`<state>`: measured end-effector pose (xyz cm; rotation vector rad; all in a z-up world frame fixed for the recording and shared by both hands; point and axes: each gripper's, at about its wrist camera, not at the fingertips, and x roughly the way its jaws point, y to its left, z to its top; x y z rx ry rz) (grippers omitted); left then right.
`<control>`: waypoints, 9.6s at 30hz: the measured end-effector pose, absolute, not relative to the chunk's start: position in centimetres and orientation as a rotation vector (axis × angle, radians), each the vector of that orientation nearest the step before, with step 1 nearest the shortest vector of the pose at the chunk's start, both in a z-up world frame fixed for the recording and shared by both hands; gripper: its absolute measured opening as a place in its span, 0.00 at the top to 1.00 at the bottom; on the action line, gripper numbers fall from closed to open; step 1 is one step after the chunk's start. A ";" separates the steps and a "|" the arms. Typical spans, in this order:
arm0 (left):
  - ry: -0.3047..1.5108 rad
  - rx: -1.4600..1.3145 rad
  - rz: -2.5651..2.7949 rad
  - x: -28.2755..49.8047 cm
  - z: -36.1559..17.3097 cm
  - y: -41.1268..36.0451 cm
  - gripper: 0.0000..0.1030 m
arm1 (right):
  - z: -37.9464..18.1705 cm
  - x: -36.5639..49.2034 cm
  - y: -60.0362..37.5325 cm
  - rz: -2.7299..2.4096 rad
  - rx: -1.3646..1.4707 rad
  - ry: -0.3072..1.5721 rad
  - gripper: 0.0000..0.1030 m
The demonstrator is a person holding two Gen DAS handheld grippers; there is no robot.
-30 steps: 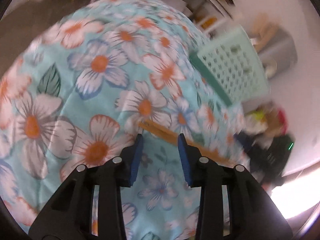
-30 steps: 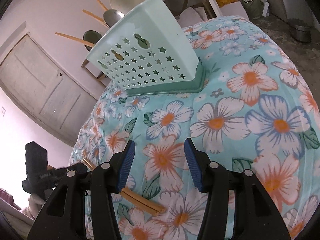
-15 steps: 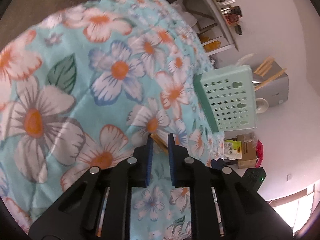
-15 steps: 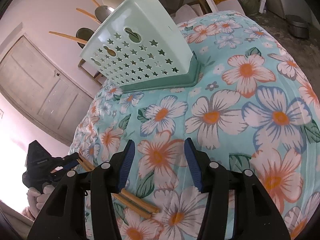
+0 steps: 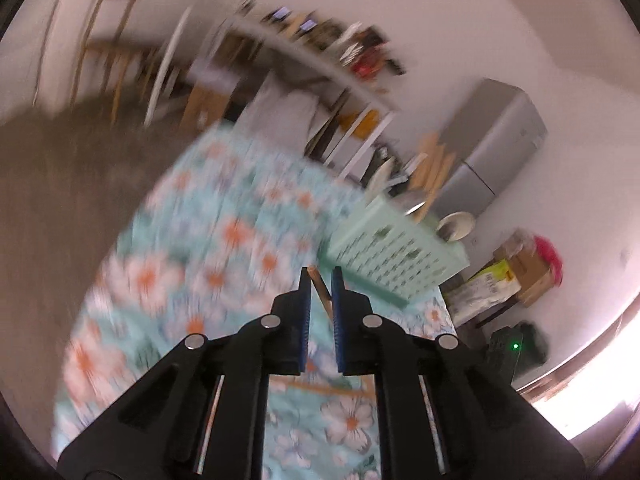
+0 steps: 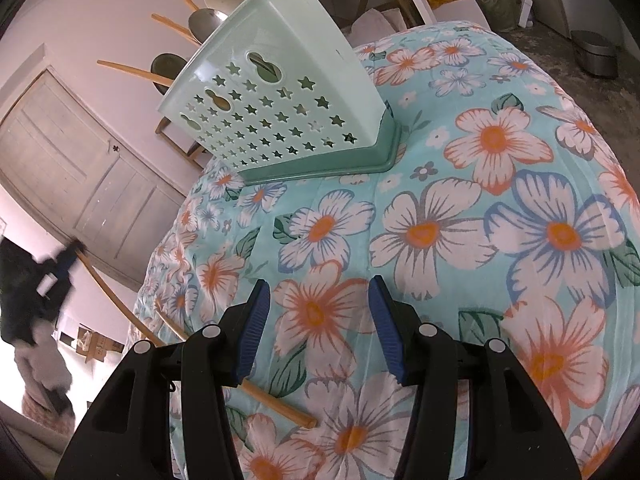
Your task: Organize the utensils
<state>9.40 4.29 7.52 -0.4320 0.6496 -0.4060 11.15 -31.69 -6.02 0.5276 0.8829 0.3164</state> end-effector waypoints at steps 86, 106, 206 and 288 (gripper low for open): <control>0.416 -0.430 -0.310 3.7 7.3 12.3 0.95 | -3.6 10.9 -7.3 0.649 -0.415 0.846 0.87; 0.415 -0.354 -0.415 5.3 8.4 7.8 0.95 | 8.4 8.2 -27.8 0.379 0.343 0.508 0.94; 0.736 0.000 0.021 11.1 4.1 -0.5 0.09 | 16.3 17.4 -27.6 0.240 0.006 0.251 0.55; 0.813 0.030 -0.048 10.5 6.7 -6.7 0.09 | 5.4 7.6 -25.9 -0.178 0.128 0.727 0.06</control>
